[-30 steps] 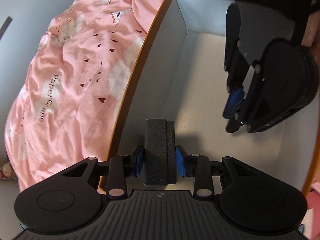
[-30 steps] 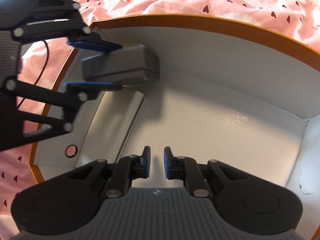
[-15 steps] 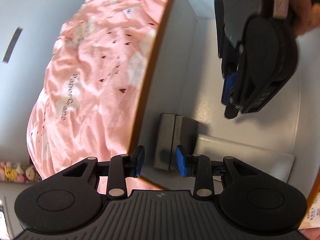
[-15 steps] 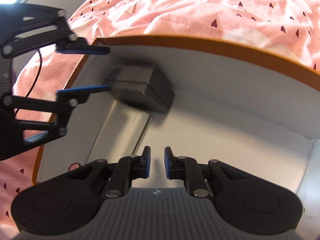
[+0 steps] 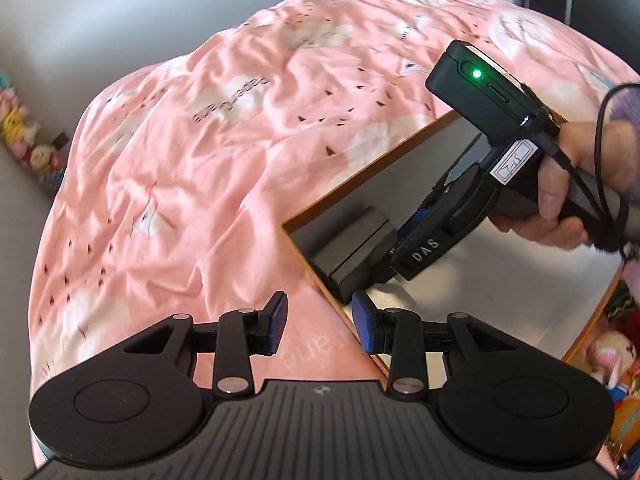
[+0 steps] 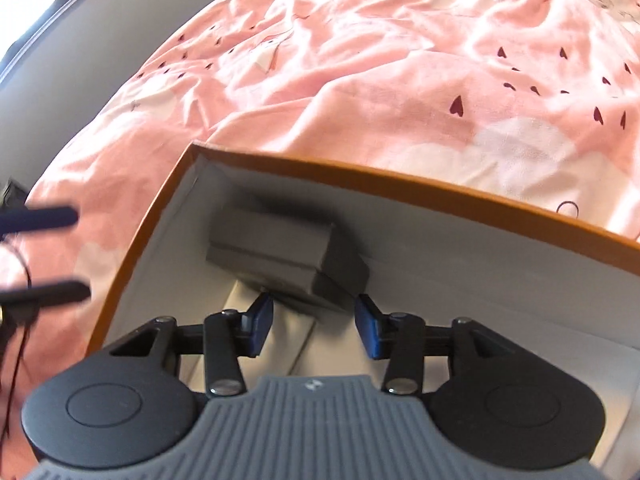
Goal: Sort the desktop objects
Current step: 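Lower the gray block into the orange box and open the left gripper, then withdraw both grippers from the orange box toward the item pile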
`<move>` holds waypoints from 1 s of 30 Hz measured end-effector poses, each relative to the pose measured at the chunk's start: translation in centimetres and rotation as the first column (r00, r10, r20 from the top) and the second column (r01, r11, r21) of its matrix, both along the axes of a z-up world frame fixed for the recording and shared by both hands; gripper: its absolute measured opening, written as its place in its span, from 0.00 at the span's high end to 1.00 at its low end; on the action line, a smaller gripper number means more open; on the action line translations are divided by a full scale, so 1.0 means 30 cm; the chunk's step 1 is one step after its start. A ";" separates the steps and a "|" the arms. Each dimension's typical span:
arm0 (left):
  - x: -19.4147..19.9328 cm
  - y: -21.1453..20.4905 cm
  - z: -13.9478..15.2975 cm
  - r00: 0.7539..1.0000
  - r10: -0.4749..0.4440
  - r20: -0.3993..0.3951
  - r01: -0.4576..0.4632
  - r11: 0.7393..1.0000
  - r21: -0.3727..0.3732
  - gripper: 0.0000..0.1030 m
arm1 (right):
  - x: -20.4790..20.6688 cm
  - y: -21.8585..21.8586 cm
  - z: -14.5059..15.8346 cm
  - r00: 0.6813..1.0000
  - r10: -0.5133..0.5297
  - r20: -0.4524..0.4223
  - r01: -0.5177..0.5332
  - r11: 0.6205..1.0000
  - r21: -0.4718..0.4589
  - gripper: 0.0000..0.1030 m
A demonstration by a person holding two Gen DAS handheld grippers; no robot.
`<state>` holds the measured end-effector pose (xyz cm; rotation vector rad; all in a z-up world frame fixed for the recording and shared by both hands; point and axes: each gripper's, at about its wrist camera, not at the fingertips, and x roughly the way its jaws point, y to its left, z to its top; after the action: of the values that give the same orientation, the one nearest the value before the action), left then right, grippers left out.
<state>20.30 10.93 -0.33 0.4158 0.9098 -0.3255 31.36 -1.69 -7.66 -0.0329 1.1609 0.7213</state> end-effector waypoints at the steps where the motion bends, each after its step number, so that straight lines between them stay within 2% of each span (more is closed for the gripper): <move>1: -0.007 0.007 -0.005 1.000 0.018 -0.004 -0.018 1.000 -0.014 0.60 | 0.000 0.030 -0.013 0.999 -0.030 -0.017 0.030 1.000 0.001 0.53; 6: -0.056 0.037 -0.011 0.996 0.087 -0.007 -0.088 0.993 -0.076 0.60 | 0.018 0.102 -0.056 0.985 -0.160 -0.058 0.161 0.987 0.015 0.51; 10: -0.070 0.042 -0.015 0.993 0.117 -0.004 -0.117 0.988 -0.104 0.60 | -0.013 0.111 -0.049 0.991 -0.136 0.004 0.136 0.991 -0.004 0.51; 14: -0.082 0.048 -0.010 0.988 0.156 -0.002 -0.154 0.978 -0.139 0.60 | -0.007 0.082 -0.041 0.987 -0.160 -0.014 0.161 0.987 0.006 0.52; 18: -0.111 0.040 0.019 0.981 0.195 0.009 -0.191 0.970 -0.151 0.60 | -0.058 0.046 0.026 0.988 -0.142 0.054 0.144 0.989 -0.032 0.49; 22: -0.166 0.008 0.065 0.975 0.223 0.014 -0.218 0.963 -0.160 0.60 | -0.164 -0.008 0.126 0.983 -0.124 0.137 0.130 0.991 -0.033 0.48; 23: -0.186 -0.003 0.078 0.974 0.226 0.026 -0.218 0.961 -0.169 0.60 | -0.202 -0.025 0.154 0.979 -0.126 0.162 0.132 0.991 -0.025 0.44; 24: -0.209 -0.013 0.090 0.973 0.226 0.037 -0.216 0.959 -0.181 0.60 | -0.245 -0.044 0.184 0.974 -0.130 0.186 0.135 0.991 -0.014 0.39; 27: -0.279 -0.041 0.123 0.974 0.219 0.060 -0.200 0.953 -0.227 0.60 | -0.386 -0.104 0.262 0.954 -0.153 0.257 0.149 0.988 0.036 0.34; 30: -0.345 -0.072 0.135 0.968 0.236 0.080 -0.213 0.951 -0.225 0.60 | -0.540 -0.164 0.314 0.932 -0.185 0.313 0.166 0.982 0.087 0.34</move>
<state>9.95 8.76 3.71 0.1258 0.7987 -0.1879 15.14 -6.61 1.76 0.0039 0.8190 0.5656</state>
